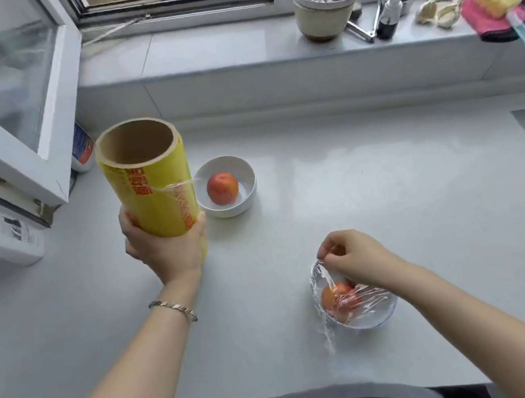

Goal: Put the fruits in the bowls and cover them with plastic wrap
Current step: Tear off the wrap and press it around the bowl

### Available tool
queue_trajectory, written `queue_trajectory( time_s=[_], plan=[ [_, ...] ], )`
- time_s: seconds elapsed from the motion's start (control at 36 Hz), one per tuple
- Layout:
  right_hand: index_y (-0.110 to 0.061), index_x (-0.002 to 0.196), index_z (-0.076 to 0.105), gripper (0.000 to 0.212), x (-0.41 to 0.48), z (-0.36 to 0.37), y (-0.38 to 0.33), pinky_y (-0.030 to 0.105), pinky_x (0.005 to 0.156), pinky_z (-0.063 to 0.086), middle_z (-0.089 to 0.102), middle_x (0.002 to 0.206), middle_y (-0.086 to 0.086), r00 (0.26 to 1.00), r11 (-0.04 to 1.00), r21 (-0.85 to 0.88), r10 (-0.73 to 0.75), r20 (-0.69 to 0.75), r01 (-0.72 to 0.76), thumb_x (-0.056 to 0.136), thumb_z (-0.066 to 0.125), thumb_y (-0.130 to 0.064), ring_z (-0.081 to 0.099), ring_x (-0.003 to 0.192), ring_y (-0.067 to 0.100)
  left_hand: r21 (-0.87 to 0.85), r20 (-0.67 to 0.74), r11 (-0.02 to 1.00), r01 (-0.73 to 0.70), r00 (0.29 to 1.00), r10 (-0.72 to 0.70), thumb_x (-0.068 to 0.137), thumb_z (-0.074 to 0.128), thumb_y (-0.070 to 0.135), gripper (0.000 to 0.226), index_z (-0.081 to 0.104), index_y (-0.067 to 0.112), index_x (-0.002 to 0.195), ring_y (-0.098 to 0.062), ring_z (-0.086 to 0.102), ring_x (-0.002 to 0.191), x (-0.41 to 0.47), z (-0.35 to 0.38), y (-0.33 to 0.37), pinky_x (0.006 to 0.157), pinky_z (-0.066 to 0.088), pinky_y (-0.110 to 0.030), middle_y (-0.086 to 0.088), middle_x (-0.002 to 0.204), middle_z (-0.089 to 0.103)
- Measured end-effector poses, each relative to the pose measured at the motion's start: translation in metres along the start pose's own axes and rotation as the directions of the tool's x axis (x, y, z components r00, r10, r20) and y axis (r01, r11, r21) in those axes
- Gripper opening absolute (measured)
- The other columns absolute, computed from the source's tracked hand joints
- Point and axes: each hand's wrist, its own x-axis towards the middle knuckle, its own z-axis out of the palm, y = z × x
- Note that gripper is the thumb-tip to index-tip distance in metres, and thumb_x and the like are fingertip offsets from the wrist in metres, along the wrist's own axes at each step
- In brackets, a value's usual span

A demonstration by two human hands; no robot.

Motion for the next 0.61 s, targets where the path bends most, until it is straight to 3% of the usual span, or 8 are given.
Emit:
queue_trajectory(
  time_s=[0.06,0.19,0.33,0.44,0.61],
  plan=[
    [-0.022,0.075,0.059,0.017,0.002,0.002,0.011,0.024,0.057,0.043,0.062,0.073,0.000,0.998,0.999,-0.045,-0.013,-0.060,0.011,0.083,0.050,-0.009,0.055,0.059,0.015,0.000,-0.005,1.000,0.001,1.000,-0.001,0.056,0.087,0.021,0.107,0.022,0.022,0.140,-0.022,0.026,0.133,0.010,0.003,-0.002,0.094,0.028,-0.018,-0.006,0.140,0.034],
    [-0.019,0.086,0.059,0.016,0.009,-0.004,0.045,0.025,0.077,0.040,0.056,0.094,0.001,0.985,0.985,-0.171,-0.038,-0.169,0.008,0.084,0.049,-0.007,0.056,0.090,0.018,0.044,0.004,0.999,0.030,1.000,-0.030,0.054,0.089,0.024,0.108,0.023,0.021,0.141,-0.022,0.032,0.132,0.020,0.006,-0.014,0.105,0.030,-0.029,-0.003,0.142,0.038],
    [-0.011,0.106,0.063,0.023,0.011,-0.011,0.074,0.027,0.093,0.036,0.056,0.113,0.007,0.956,0.986,-0.148,0.034,-0.292,-0.080,0.087,0.050,-0.009,0.051,0.111,0.020,0.017,0.002,0.999,0.052,0.999,-0.052,0.053,0.089,0.028,0.111,0.021,0.018,0.140,-0.019,0.037,0.131,0.025,0.004,-0.025,0.108,0.029,-0.028,0.000,0.142,0.037],
    [-0.009,0.121,0.056,0.031,0.016,-0.008,0.084,0.029,0.097,0.036,0.058,0.122,0.010,0.958,0.986,-0.068,0.131,-0.255,-0.153,0.092,0.046,-0.015,0.053,0.113,0.023,0.025,0.043,0.997,0.073,0.996,-0.074,0.057,0.088,0.029,0.111,0.017,0.017,0.141,-0.017,0.037,0.131,0.028,-0.005,-0.035,0.104,0.026,-0.023,-0.001,0.144,0.033],
    [-0.011,0.124,0.055,0.033,0.020,0.000,0.087,0.025,0.095,0.036,0.060,0.126,0.007,0.967,0.985,-0.011,0.165,-0.196,-0.170,0.096,0.040,-0.017,0.052,0.118,0.023,0.055,0.092,0.995,0.085,0.992,-0.090,0.061,0.086,0.030,0.116,0.008,0.015,0.145,-0.016,0.032,0.135,0.023,-0.004,-0.036,0.106,0.023,-0.021,-0.002,0.149,0.027]
  ],
)
